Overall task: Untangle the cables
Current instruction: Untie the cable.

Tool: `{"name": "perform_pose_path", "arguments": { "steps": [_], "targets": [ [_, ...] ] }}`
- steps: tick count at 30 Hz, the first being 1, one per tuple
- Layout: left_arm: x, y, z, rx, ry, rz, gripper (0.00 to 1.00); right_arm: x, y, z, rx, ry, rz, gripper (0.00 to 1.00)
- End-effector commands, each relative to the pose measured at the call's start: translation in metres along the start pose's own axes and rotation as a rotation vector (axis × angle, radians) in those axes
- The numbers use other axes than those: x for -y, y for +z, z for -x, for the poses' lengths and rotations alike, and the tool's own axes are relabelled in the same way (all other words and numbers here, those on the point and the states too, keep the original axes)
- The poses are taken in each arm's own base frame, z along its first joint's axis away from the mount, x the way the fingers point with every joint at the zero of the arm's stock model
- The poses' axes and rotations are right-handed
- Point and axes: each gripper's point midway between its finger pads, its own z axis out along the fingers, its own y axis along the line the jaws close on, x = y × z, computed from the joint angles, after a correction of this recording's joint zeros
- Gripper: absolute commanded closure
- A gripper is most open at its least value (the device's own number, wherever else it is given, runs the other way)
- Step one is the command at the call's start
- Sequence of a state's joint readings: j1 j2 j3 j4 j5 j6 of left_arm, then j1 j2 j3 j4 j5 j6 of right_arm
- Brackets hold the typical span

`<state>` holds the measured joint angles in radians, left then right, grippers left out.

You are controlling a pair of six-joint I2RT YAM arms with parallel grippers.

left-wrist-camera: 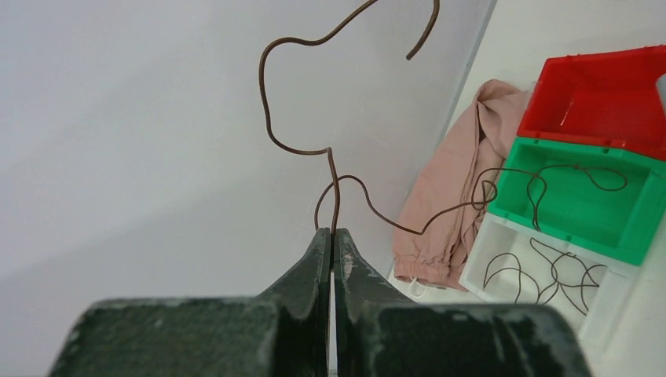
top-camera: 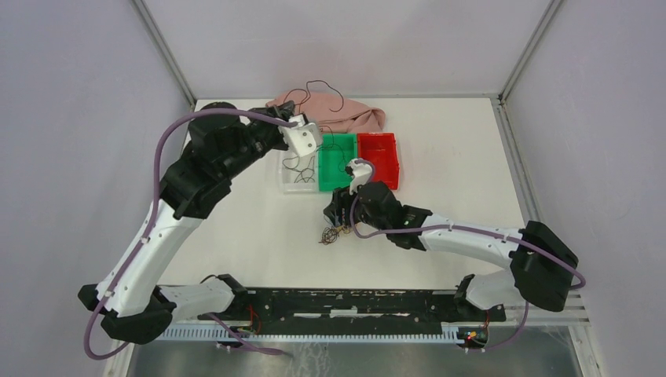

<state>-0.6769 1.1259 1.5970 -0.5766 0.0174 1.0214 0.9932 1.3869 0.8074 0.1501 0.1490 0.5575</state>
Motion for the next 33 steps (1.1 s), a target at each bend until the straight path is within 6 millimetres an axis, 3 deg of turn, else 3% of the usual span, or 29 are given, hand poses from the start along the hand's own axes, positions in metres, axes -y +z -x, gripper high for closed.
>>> {"name": "perform_pose_path", "arguments": {
  "steps": [1,9,14,21,24,27,30,33],
  "targets": [
    [-0.015,0.016,-0.003,-0.016,0.081,0.083,0.97,0.015,-0.014,0.016,0.083,0.028,-0.082,0.37],
    [-0.026,0.031,-0.009,-0.041,0.091,0.145,0.97,0.04,-0.031,0.023,0.137,0.059,-0.171,0.41],
    [-0.018,0.041,-0.026,-0.075,0.09,0.122,0.97,0.044,-0.031,0.022,0.134,0.07,-0.177,0.4],
    [-0.003,0.056,-0.083,-0.173,0.07,0.072,0.97,0.05,-0.033,0.019,0.131,0.08,-0.185,0.4],
    [-0.004,0.059,-0.114,-0.221,0.061,0.075,0.97,0.054,-0.035,0.019,0.136,0.088,-0.191,0.41],
    [-0.006,0.062,-0.131,-0.243,0.047,0.081,0.97,0.058,-0.037,0.019,0.138,0.1,-0.197,0.41],
    [-0.014,0.064,-0.131,-0.224,0.025,0.113,0.97,0.061,-0.037,0.017,0.136,0.111,-0.2,0.41],
    [-0.032,0.064,-0.115,-0.166,0.007,0.166,0.97,0.062,-0.036,0.016,0.133,0.122,-0.195,0.41]
  ]
}}
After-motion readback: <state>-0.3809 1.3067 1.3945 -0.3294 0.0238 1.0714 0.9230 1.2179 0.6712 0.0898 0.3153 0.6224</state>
